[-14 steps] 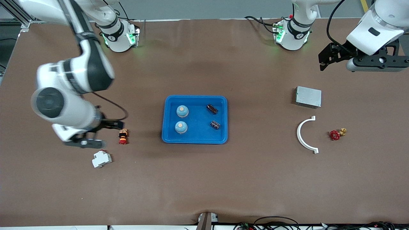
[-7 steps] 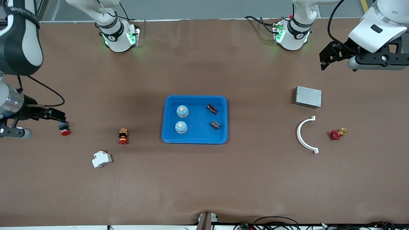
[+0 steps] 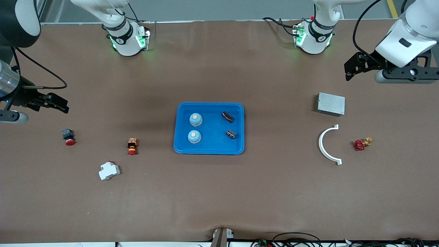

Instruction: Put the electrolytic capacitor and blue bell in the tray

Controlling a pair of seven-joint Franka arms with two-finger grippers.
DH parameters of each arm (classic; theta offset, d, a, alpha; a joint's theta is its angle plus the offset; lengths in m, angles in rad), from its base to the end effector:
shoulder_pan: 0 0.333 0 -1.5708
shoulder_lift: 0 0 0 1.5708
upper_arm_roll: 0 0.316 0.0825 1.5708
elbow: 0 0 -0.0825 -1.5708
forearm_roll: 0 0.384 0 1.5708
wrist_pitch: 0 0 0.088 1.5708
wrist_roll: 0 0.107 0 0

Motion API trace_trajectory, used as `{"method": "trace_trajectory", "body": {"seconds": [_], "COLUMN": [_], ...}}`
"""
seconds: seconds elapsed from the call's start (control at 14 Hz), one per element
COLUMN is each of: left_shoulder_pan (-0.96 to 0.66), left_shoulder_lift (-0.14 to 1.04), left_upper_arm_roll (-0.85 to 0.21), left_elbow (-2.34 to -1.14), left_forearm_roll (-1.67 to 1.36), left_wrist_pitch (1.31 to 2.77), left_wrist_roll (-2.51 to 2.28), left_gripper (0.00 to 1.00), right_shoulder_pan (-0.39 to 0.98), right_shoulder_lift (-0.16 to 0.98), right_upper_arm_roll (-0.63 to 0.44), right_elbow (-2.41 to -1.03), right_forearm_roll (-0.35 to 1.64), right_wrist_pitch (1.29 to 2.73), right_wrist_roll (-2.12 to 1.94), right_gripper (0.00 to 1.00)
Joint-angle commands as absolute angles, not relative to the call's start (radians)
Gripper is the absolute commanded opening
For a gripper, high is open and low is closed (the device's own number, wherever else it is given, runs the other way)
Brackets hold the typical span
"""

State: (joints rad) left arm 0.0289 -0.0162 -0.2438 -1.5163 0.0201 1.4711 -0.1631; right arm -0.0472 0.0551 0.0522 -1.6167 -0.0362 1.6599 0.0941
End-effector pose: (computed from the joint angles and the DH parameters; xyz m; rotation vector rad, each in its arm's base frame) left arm 0.5274 -0.1140 0.6500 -3.1113 0.0778 0.0381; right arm 0.5769 -0.0014 0.5794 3.1050 -0.1332 -0.0158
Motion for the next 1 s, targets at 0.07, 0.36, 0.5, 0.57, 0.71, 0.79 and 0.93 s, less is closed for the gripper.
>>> {"method": "trace_trajectory", "body": {"seconds": [0.07, 0.36, 0.5, 0.57, 0.71, 0.79, 0.93], "left_shoulder_pan": [0.072, 0.08, 0.061, 0.022, -0.031, -0.046, -0.107], "left_shoulder_lift": [0.006, 0.006, -0.02, -0.047, -0.109, -0.139, -0.173], "left_upper_arm_roll": [-0.238, -0.221, -0.184, -0.151, -0.088, -0.08, -0.032], "left_elbow": [-1.47, -1.492, -1.529, -1.56, -1.621, -1.649, -1.657], "left_forearm_roll": [0.031, 0.043, 0.037, 0.031, 0.028, 0.028, 0.029], "left_wrist_pitch": [1.473, 1.537, 1.536, 1.537, 1.536, 1.537, 1.536], "left_wrist_roll": [-0.156, -0.141, -0.112, -0.103, -0.1, -0.1, -0.1], "left_gripper": [1.0, 1.0, 1.0, 1.0, 1.0, 1.0, 1.0], "right_shoulder_pan": [-0.104, -0.133, -0.133, -0.132, -0.13, -0.129, -0.129], "right_shoulder_lift": [0.003, -0.035, -0.041, -0.046, -0.049, -0.052, -0.052], "right_upper_arm_roll": [0.061, 0.061, 0.061, 0.061, 0.063, 0.064, 0.064], "right_elbow": [-1.654, -1.652, -1.652, -1.652, -1.652, -1.654, -1.652], "right_forearm_roll": [0.01, 0.041, 0.041, 0.04, 0.034, 0.034, 0.034], "right_wrist_pitch": [1.648, 1.646, 1.647, 1.647, 1.646, 1.644, 1.644], "right_wrist_roll": [0.097, 0.091, 0.089, 0.089, 0.081, 0.066, 0.046], "right_gripper": [1.0, 1.0, 1.0, 1.0, 1.0, 1.0, 1.0]}}
